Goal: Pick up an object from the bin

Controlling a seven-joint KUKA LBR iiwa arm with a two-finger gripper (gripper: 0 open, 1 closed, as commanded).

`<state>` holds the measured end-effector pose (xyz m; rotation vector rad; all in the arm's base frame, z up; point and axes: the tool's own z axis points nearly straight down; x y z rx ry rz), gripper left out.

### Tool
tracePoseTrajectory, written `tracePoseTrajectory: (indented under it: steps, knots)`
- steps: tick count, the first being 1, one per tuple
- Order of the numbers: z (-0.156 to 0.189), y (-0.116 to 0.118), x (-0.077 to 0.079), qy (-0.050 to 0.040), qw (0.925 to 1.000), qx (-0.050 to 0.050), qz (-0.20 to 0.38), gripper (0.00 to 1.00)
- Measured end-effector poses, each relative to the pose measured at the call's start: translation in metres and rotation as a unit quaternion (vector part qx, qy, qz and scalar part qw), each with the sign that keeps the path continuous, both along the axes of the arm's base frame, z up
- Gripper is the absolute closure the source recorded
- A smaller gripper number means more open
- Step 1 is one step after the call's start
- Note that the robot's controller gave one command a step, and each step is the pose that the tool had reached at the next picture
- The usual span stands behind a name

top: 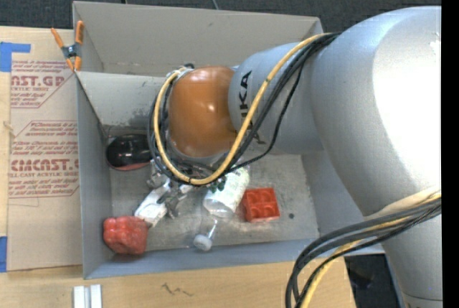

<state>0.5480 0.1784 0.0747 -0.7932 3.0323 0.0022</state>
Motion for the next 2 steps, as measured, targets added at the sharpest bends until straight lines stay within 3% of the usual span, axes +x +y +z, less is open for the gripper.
tracePoseTrajectory:
  steps: [2]
  knots:
    - [0.021,-0.001,-0.004,0.0059,1.0000,-0.002,0.000,1.00]
